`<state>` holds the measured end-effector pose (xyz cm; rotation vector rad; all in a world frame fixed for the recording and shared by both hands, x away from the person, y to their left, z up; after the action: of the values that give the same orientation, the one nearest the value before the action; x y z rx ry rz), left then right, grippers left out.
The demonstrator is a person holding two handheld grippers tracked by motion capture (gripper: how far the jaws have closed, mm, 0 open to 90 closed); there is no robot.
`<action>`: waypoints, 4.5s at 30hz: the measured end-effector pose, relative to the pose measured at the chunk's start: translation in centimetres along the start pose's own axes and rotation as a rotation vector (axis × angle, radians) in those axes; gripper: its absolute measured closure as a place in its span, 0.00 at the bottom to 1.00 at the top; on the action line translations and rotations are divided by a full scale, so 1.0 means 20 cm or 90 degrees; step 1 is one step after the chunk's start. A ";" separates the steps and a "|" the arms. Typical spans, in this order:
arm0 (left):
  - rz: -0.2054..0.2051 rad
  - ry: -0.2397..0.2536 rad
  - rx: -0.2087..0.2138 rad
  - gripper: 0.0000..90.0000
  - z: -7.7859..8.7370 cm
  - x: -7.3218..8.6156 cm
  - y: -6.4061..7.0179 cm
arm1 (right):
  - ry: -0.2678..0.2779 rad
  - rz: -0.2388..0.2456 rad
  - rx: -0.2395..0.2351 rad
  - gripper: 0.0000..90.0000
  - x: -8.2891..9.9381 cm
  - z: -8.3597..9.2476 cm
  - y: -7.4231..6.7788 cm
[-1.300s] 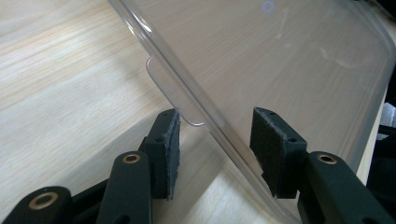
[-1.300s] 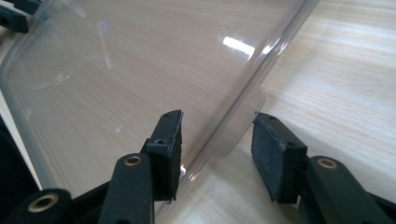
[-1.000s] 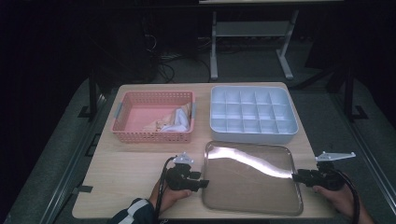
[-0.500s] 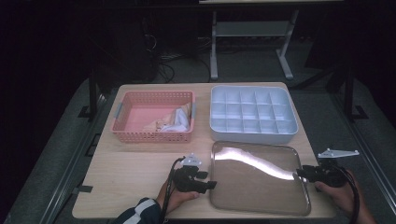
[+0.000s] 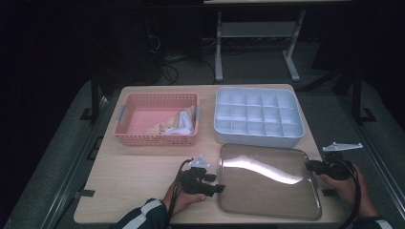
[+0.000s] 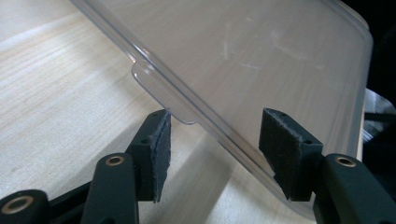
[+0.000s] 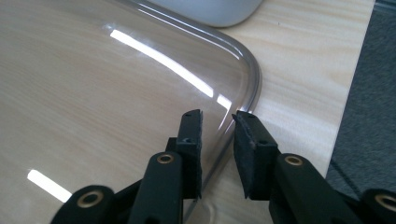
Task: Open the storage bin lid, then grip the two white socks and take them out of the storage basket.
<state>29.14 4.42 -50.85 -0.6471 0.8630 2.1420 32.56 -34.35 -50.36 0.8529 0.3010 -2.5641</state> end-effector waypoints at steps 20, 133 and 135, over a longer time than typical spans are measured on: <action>-0.124 -0.017 -0.211 0.33 0.56 0.24 -0.40 | 0.105 0.157 -0.117 0.58 -0.34 0.07 -0.58; -0.090 -0.074 -0.310 0.91 0.40 -0.71 -0.90 | 0.081 0.412 -0.270 0.40 -0.28 -0.21 -1.32; -0.086 -0.039 -0.317 0.92 0.46 -0.73 -0.89 | 0.082 0.414 -0.270 0.40 -0.28 -0.21 -1.32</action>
<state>50.18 13.92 -41.88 -0.8522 0.2371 2.2491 26.82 -7.69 -48.26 0.7888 0.4907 -1.7649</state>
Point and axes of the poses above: each handheld gripper's, and its own axes: z roughly backward along the jaws, x roughly out of its underside, y roughly to its right, the point moved 6 cm from there along -z, roughly forward along the jaws, and after that the axes turned 3 degrees about z, right-handed, at the moved point
